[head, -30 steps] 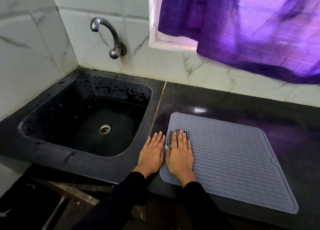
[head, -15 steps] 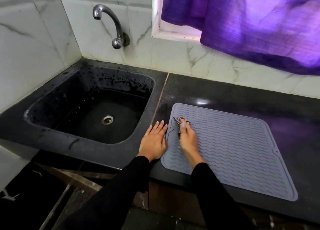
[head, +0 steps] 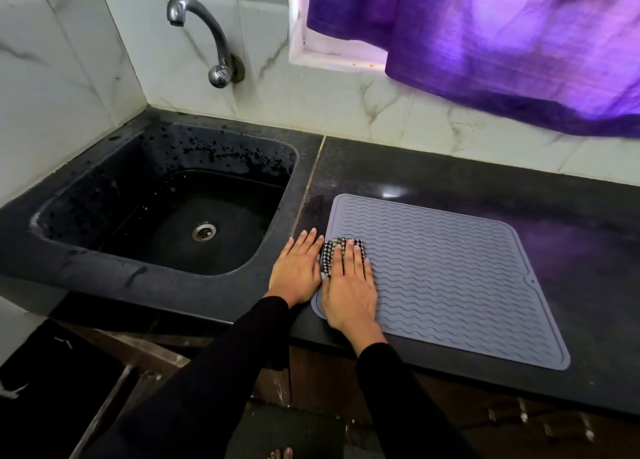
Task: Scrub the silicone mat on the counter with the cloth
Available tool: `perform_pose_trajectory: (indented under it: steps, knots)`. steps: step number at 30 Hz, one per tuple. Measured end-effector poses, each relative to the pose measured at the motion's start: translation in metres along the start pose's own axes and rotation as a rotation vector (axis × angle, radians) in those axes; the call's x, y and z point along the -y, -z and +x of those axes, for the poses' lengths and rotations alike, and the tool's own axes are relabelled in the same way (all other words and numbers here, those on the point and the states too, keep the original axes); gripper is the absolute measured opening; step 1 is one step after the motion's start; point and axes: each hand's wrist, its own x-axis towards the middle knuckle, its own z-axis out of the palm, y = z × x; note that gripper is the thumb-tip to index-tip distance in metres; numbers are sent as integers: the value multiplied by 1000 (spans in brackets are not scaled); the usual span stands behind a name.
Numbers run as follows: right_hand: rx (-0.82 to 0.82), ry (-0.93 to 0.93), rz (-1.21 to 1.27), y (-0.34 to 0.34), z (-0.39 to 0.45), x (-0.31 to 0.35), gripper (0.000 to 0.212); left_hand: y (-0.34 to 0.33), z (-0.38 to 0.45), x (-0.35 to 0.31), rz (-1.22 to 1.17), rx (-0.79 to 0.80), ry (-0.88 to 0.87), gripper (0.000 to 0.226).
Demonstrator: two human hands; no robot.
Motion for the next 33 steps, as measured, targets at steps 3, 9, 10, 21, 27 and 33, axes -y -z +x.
perform_pose_trajectory:
  steps: [3, 9, 10, 21, 27, 33]
  knots:
    - [19, 15, -14, 2, 3, 0, 62, 0, 1, 0, -7, -6, 0, 62]
    - [53, 59, -25, 5, 8, -6, 58, 1, -1, 0, 5, -1, 1, 64]
    - [64, 60, 22, 6, 10, -9, 55, 2, -1, 0, 8, -3, -3, 66]
    - [-28, -276, 966, 55, 11, -24, 44, 3, -3, -2, -21, -68, -15, 68]
    - [-98, -15, -31, -4, -15, 0, 58, 1, 0, -2, -7, -45, 3, 52]
    - [36, 8, -65, 3, -9, -4, 59, 2, 0, -2, -11, -30, 10, 52]
